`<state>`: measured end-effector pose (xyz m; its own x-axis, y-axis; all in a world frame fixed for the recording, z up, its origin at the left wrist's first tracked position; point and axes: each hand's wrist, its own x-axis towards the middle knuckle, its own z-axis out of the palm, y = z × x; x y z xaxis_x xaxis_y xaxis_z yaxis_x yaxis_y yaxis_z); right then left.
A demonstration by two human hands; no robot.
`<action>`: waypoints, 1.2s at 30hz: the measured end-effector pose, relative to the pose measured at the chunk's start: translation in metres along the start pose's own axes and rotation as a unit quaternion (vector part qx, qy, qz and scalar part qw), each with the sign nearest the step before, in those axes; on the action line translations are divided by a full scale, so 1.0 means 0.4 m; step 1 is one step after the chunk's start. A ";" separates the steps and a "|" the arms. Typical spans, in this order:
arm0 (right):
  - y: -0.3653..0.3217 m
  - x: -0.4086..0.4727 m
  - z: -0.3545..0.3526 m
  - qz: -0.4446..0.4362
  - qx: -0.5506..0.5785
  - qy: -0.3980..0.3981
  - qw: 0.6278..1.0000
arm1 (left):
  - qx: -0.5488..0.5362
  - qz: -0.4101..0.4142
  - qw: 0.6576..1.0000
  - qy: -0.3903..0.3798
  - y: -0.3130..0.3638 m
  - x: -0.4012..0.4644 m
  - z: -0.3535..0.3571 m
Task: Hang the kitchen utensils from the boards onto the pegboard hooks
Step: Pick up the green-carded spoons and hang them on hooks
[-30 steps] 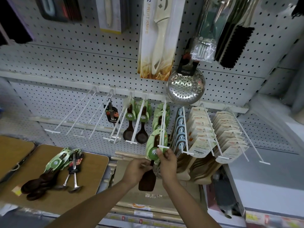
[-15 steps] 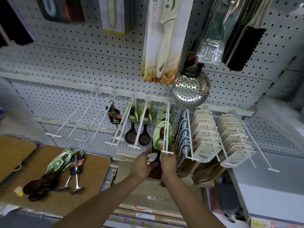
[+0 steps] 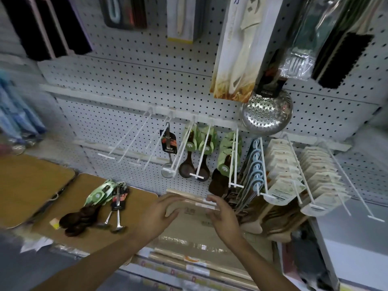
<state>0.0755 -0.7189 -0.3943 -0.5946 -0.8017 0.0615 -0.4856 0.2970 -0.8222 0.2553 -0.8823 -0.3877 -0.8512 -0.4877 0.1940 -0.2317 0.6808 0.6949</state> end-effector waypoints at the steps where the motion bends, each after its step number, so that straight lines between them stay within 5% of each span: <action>1: -0.010 0.005 0.003 -0.026 -0.019 -0.016 0.999 | 0.007 0.006 1.000 -0.001 -0.012 -0.013 -0.022; 15: -0.281 0.020 0.194 -0.254 -0.188 -0.083 0.945 | 0.148 0.083 0.984 0.048 -0.178 -0.174 -0.336; 29: -0.583 -0.005 0.659 -0.269 -0.213 -0.136 0.929 | 0.165 0.066 0.983 0.043 -0.496 -0.464 -0.710; 36: -0.643 -0.011 0.892 -0.226 -0.208 -0.187 0.933 | 0.148 -0.007 0.989 0.020 -0.673 -0.613 -0.826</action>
<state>0.4316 -0.9769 -0.3849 -0.0424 -0.9956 0.0830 -0.8851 -0.0011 -0.4653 0.6821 -1.1268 -0.3935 -0.8295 -0.5147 0.2168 -0.3754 0.8013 0.4659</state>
